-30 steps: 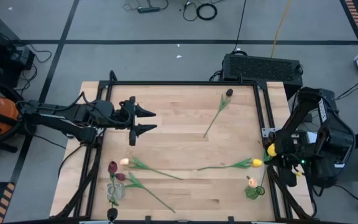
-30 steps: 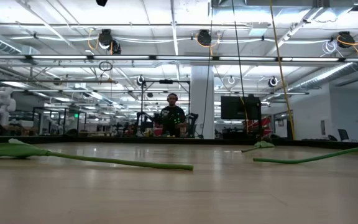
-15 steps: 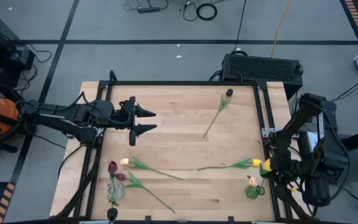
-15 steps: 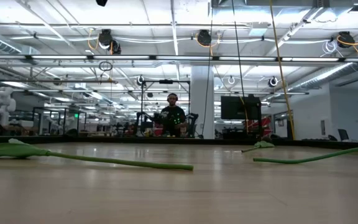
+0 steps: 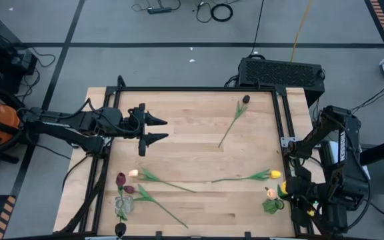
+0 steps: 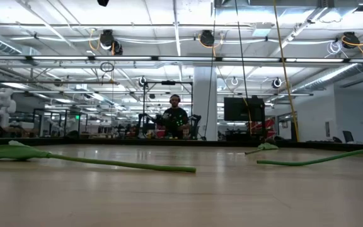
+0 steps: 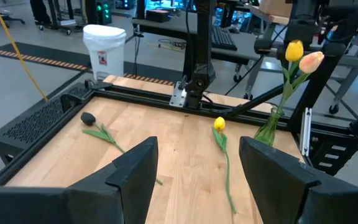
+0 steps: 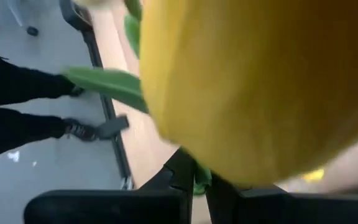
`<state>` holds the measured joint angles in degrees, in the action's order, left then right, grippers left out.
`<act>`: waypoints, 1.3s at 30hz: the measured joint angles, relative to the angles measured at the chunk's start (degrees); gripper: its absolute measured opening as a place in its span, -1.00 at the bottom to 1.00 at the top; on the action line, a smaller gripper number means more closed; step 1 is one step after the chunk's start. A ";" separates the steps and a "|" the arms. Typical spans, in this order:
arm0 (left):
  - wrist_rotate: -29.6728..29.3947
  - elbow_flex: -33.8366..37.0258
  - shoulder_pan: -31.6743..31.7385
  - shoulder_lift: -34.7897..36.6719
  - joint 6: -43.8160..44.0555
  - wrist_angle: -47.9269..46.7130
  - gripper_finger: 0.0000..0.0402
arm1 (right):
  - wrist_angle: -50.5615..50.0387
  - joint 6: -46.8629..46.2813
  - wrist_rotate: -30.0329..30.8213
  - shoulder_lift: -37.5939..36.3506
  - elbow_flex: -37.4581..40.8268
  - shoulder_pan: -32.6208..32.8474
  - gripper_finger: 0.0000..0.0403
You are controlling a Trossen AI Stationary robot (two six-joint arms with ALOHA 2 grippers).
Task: Sort flowers into vase by color
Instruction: Put the top yellow tulip into the green vase
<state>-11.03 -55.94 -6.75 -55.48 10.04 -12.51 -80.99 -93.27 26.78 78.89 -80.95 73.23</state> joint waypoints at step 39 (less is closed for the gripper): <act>-0.39 0.00 -0.01 0.00 0.02 0.00 0.16 | 6.70 -8.03 -16.20 0.18 -0.04 -0.04 -0.11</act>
<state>-11.42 -55.94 -6.76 -55.48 10.07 -12.51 -74.29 -101.29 10.58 79.07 -80.99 73.19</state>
